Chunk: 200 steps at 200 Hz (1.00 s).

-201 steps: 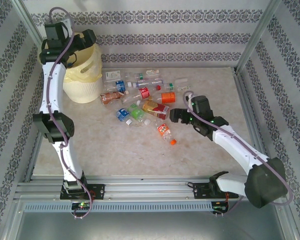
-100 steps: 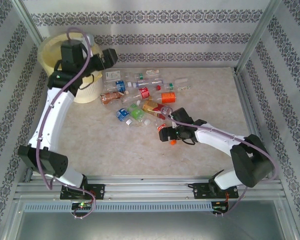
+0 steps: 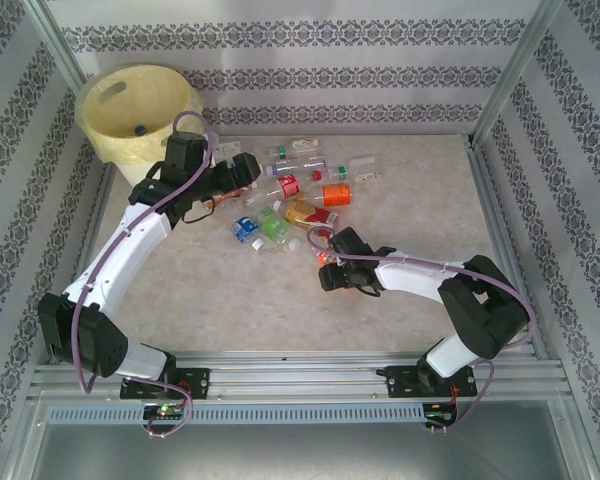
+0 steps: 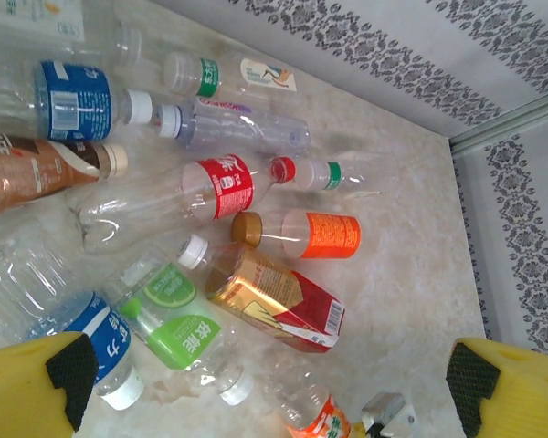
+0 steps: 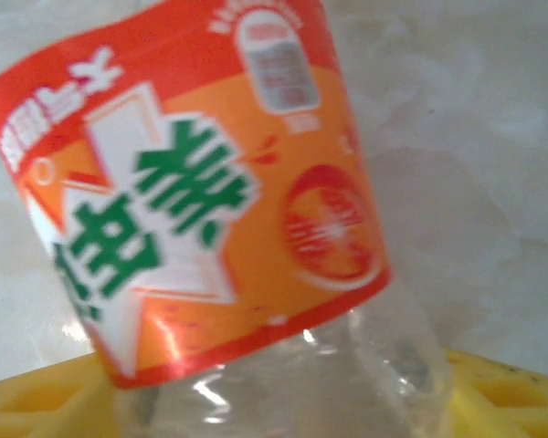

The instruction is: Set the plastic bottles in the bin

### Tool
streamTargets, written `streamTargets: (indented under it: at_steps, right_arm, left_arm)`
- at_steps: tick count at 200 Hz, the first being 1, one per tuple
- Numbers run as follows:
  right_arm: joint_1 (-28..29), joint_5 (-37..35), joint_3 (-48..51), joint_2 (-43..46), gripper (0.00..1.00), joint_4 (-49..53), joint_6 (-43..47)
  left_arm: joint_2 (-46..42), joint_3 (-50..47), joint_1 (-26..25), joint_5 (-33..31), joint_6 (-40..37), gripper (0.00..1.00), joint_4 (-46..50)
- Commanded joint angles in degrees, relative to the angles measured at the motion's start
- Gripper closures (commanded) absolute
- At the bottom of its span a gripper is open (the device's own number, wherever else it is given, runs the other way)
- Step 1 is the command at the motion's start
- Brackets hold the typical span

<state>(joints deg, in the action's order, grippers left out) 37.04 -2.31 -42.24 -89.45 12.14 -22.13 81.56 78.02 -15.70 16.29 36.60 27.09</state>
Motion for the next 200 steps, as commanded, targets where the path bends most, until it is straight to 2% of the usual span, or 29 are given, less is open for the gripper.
streamTargets:
  at_steps: [1, 36, 73, 110, 136, 149, 172, 200]
  right_arm:
    - [0.78, -2.75, 0.92, 0.15, 0.38, -1.86, -0.04]
    - [0.9, -2.91, 1.68, 5.94, 0.48, -3.28, -0.48]
    - [0.49, -1.1, 0.89, 13.63, 0.53, -7.06, -1.07]
    - [-2.17, 5.81, -0.16, 16.06, 0.53, -17.38, -5.04]
    - [-4.07, 11.91, -0.65, 15.17, 0.53, -26.48, -7.66]
    - [-4.52, 14.79, -1.31, 14.45, 0.53, -30.02, -7.95]
    - [-4.87, 18.44, -3.22, 13.14, 0.53, -33.13, -7.86]
    - [-4.78, 21.82, -6.02, 10.98, 0.53, -33.81, -7.58]
  left_arm:
    - [-2.53, -2.68, -0.19, 1.53, 2.17, 0.0, -4.59]
    - [-2.2, -5.26, -0.17, 3.88, 3.46, 0.0, -7.64]
    - [-0.35, -6.39, -0.39, 12.66, 3.71, 0.0, -12.98]
    - [-0.47, -9.53, -2.4, 18.77, 3.94, 0.0, -21.83]
    - [0.54, -10.13, -4.19, 25.69, 3.8, 0.0, -27.29]
    - [0.88, -9.67, -5.44, 25.41, 2.6, 0.0, -26.93]
    - [1.6, -8.87, -6.85, 20.84, 1.79, 0.0, -25.15]
    - [5.31, -5.98, -7.96, 23.73, 2.16, 0.0, -25.74]
